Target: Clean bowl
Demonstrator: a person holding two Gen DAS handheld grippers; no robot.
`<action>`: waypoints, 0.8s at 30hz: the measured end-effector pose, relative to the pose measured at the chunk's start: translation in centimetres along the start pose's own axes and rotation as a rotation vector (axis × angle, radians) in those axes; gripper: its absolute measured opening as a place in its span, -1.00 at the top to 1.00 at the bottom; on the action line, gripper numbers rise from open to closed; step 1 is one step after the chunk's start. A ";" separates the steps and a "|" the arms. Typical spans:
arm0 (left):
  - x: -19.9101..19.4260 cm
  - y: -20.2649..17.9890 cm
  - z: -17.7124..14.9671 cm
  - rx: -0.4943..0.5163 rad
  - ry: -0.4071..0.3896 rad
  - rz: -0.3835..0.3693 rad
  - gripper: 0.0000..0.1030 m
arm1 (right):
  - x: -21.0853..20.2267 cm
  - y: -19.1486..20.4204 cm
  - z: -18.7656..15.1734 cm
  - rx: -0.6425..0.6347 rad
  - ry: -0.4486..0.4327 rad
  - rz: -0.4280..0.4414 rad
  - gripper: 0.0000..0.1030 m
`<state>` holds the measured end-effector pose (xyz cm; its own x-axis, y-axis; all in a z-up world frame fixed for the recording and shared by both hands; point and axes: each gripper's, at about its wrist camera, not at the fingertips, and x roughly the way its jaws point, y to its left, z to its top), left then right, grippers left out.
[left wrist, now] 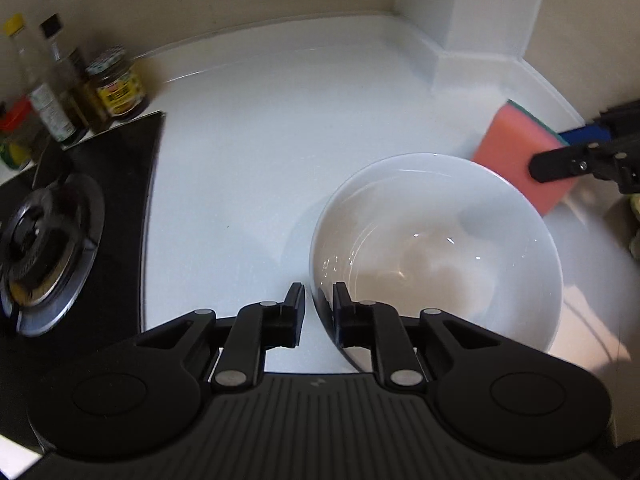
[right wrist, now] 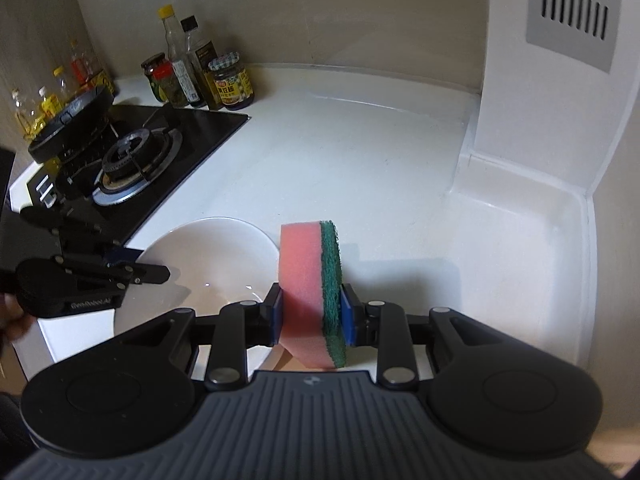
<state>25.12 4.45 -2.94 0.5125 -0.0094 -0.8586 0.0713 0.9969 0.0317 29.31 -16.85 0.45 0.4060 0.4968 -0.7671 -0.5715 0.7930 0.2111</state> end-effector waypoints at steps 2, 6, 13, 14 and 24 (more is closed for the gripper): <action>-0.1 -0.2 0.0 0.038 -0.001 -0.021 0.76 | -0.1 0.2 -0.2 -0.007 0.000 -0.008 0.52; 0.1 -1.0 0.6 0.245 -0.009 -0.026 0.74 | 0.1 0.0 0.2 -0.008 0.009 -0.006 0.52; 1.2 -1.7 2.4 0.636 -0.038 -0.100 0.67 | 1.1 -0.3 1.7 -0.047 0.024 -0.030 0.52; 1.5 -1.6 2.7 0.669 -0.042 -0.118 0.66 | 1.1 -0.4 1.8 -0.049 0.028 -0.030 0.52; 1.8 -1.2 2.6 0.542 -0.035 -0.102 0.64 | 0.5 -0.3 0.8 -0.007 0.020 -0.023 0.51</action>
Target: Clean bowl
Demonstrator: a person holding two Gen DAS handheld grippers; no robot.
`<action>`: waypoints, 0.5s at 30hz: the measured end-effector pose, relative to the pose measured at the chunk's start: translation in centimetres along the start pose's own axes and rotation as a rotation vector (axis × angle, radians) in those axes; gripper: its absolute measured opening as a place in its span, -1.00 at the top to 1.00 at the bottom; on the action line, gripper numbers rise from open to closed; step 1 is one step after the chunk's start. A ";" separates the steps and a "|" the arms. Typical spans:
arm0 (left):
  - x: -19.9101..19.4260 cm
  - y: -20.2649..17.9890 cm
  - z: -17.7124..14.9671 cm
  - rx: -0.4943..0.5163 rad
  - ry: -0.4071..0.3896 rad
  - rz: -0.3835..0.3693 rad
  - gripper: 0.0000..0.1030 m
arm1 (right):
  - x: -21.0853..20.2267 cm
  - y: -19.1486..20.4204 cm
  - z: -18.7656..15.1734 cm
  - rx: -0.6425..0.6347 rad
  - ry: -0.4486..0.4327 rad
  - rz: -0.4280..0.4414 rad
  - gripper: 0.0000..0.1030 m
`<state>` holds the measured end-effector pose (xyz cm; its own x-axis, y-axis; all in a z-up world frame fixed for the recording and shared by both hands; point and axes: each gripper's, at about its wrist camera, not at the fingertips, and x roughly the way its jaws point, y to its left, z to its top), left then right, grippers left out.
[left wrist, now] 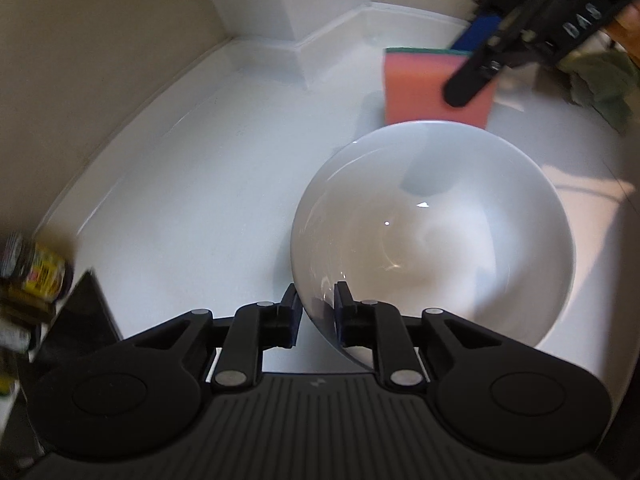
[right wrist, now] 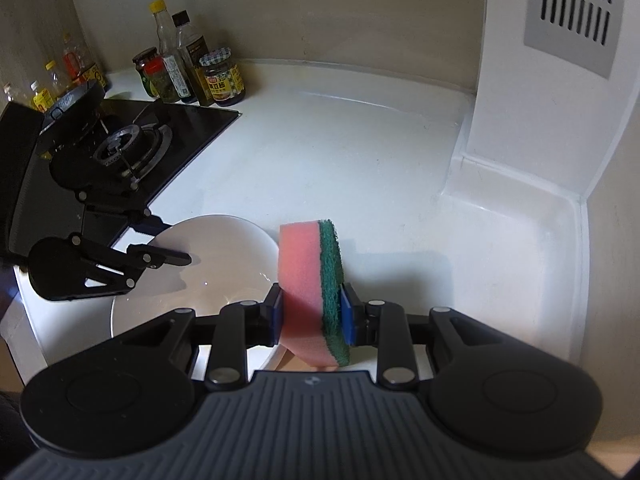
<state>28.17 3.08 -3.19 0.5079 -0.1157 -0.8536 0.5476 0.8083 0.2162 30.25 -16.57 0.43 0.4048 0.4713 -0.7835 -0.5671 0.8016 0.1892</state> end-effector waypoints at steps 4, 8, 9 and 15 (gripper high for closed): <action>-0.8 0.3 -0.9 -0.224 0.028 0.035 0.59 | -0.3 0.1 -0.5 0.027 -0.013 -0.002 0.51; -1.5 0.6 -2.3 -0.411 0.022 0.058 0.58 | -0.5 0.2 -0.9 0.041 -0.017 0.010 0.52; -1.5 0.8 -2.6 -0.429 0.017 0.058 0.56 | -0.6 0.3 -1.1 0.042 -0.018 0.012 0.52; -1.7 1.1 -2.6 -0.468 0.013 0.064 0.59 | -0.9 0.8 -1.6 0.050 -0.020 0.014 0.52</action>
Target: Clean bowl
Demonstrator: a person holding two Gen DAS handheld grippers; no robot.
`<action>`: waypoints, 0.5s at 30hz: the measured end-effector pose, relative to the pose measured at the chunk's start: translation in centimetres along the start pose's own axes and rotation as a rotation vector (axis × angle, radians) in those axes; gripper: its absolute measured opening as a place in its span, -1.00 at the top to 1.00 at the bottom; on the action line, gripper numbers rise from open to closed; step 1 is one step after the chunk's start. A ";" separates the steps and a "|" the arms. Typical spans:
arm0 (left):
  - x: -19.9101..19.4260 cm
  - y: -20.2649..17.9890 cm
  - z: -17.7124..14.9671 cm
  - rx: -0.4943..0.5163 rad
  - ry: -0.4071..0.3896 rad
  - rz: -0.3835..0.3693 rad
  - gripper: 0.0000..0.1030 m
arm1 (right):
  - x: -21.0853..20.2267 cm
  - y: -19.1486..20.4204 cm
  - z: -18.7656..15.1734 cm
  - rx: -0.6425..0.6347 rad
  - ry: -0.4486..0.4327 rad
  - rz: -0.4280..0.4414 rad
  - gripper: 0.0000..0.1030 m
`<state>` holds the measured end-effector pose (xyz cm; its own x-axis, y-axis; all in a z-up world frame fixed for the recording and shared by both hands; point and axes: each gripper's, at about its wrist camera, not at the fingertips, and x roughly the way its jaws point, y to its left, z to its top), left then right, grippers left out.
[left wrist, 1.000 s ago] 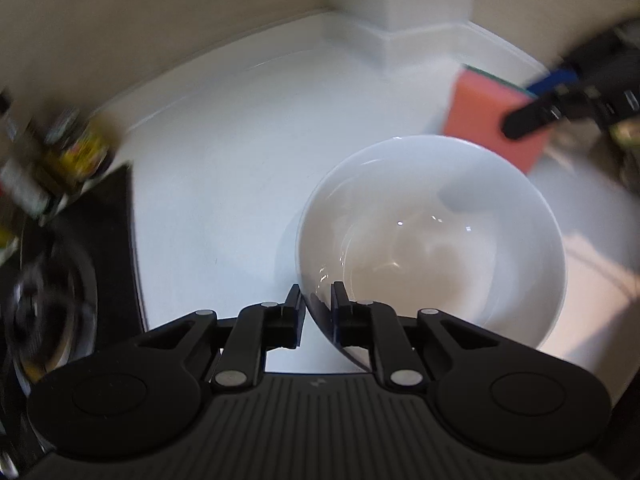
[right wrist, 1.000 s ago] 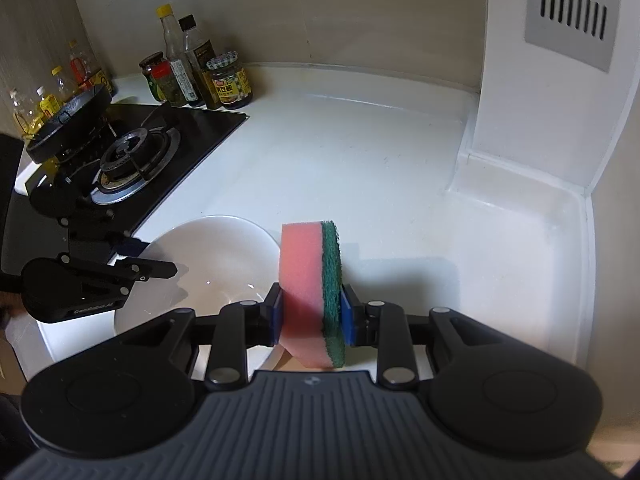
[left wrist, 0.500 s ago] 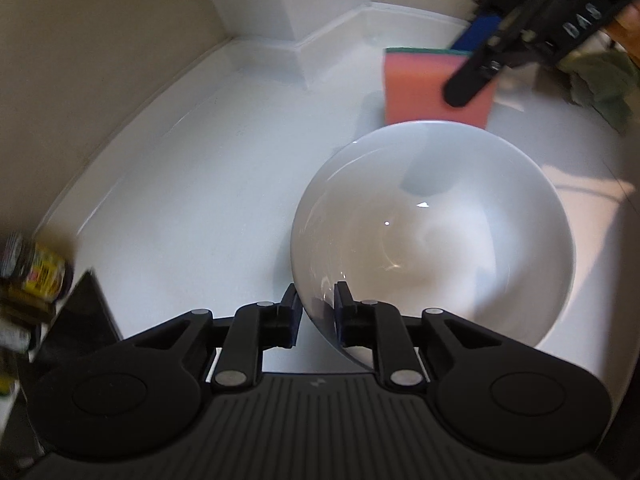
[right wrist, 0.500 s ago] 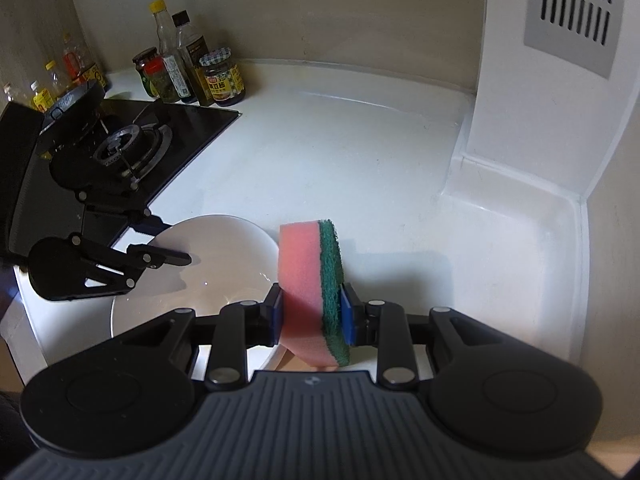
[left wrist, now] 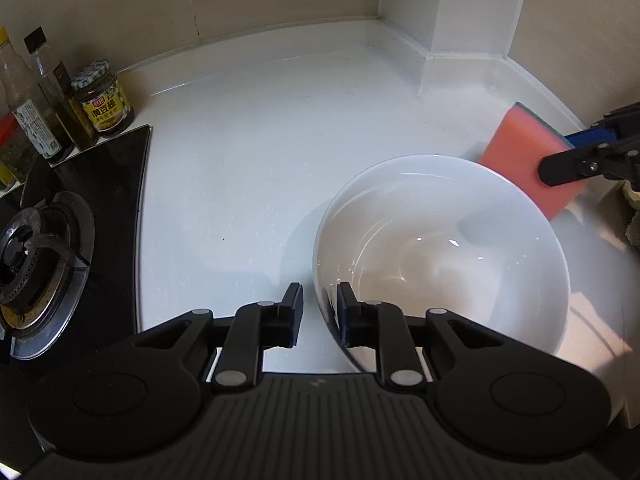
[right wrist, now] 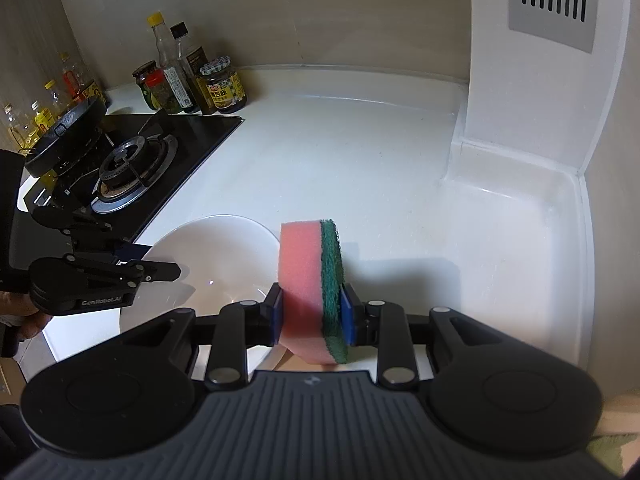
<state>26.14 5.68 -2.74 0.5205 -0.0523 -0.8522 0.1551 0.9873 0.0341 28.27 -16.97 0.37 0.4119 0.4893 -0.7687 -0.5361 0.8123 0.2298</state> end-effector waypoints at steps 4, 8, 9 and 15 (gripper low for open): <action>0.4 -0.7 -0.1 0.062 0.004 0.013 0.75 | -0.1 0.3 -0.2 -0.003 0.006 0.010 0.52; 0.5 -1.0 -0.1 0.140 0.005 0.008 0.74 | 0.0 0.2 0.1 -0.008 0.011 0.014 0.52; 0.4 -1.0 -0.1 0.155 0.004 0.002 0.74 | 0.1 0.2 0.2 -0.010 0.014 0.015 0.52; 0.7 -1.8 -0.1 0.335 -0.008 -0.029 0.70 | 0.8 0.1 1.4 -0.048 0.023 0.012 0.52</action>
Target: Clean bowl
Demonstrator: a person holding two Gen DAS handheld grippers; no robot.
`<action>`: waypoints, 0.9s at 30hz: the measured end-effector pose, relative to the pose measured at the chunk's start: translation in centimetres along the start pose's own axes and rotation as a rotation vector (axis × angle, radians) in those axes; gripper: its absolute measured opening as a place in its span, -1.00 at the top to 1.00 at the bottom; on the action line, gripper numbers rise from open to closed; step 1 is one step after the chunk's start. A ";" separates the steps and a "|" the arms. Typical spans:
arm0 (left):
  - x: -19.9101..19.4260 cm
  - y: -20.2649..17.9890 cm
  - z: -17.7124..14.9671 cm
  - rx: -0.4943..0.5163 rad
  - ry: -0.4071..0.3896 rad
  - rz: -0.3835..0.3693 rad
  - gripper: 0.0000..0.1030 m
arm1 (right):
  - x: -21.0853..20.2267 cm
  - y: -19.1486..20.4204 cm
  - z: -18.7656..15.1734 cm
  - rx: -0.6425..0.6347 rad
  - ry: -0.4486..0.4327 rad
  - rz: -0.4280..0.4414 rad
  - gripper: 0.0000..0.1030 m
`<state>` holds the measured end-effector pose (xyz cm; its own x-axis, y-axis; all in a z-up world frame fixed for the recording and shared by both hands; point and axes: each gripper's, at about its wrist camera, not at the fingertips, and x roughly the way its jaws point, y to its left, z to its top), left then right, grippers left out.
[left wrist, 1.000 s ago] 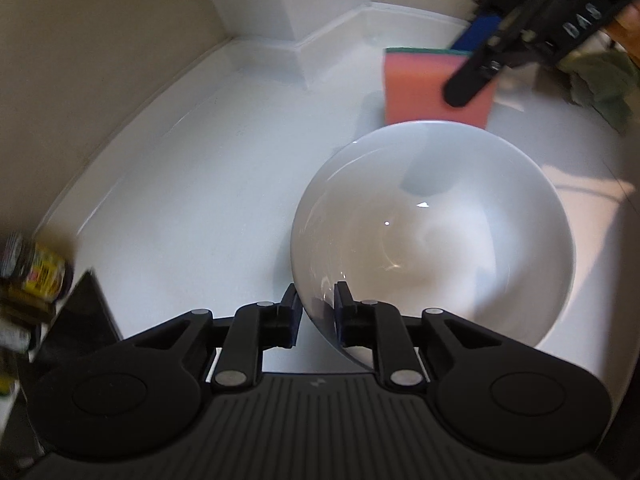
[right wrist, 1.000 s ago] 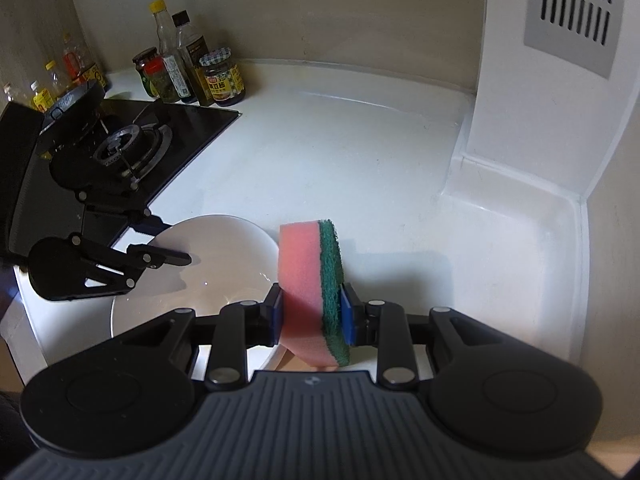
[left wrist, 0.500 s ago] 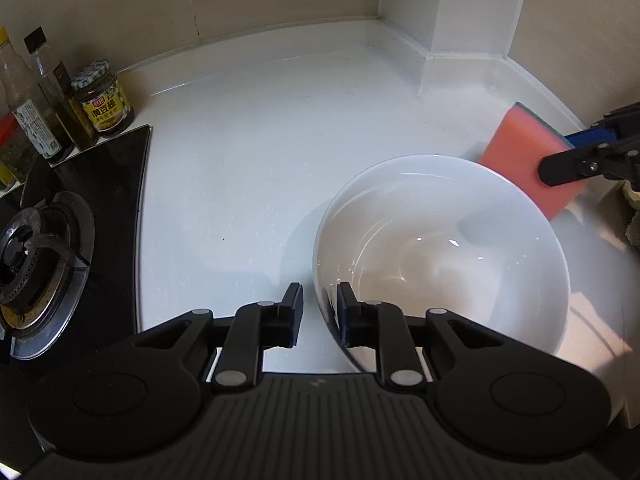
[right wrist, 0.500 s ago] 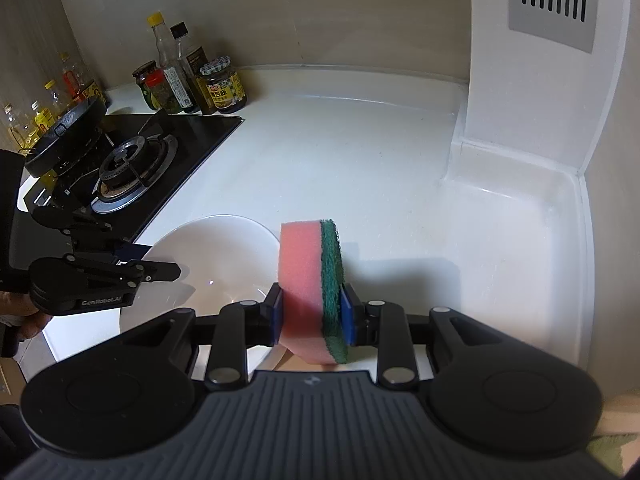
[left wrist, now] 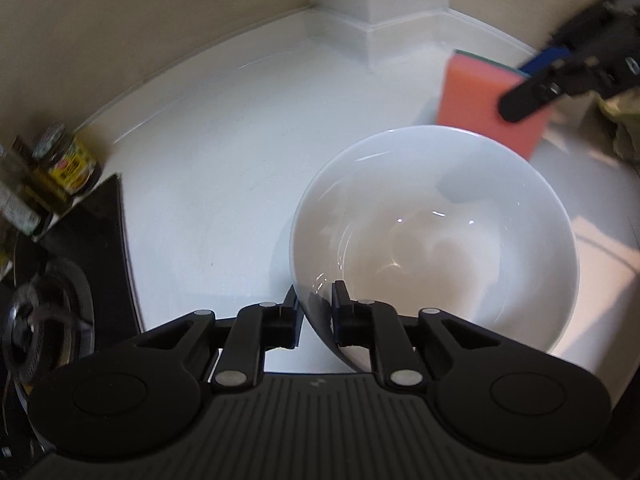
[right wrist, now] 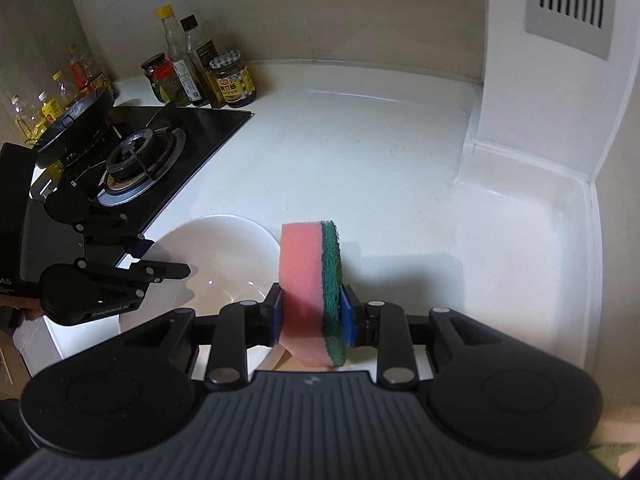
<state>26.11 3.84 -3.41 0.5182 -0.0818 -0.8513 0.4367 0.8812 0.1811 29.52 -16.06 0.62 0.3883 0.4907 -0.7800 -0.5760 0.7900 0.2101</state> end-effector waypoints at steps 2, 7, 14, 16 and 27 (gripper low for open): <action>0.2 -0.2 0.2 0.052 -0.007 -0.018 0.69 | 0.2 -0.1 0.4 -0.014 0.003 -0.005 0.52; 0.6 -1.1 0.6 0.226 -0.055 -0.073 0.63 | 0.3 -0.4 0.7 -0.032 0.009 -0.015 0.52; 0.4 -0.8 0.9 0.040 -0.004 -0.042 0.61 | -0.4 -0.9 -0.3 0.013 -0.016 -0.015 0.52; 0.1 -0.5 0.4 -0.078 0.013 -0.020 0.60 | -0.6 -0.9 -0.7 0.027 -0.027 -0.016 0.52; 0.4 -0.5 -0.8 -0.084 0.015 -0.001 0.67 | -1.6 0.1 -1.9 -0.037 -0.003 0.010 0.52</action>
<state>25.47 3.76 -4.22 0.5064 -0.0762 -0.8589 0.3735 0.9172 0.1389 27.45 -17.50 0.75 0.3845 0.4994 -0.7764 -0.6057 0.7712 0.1961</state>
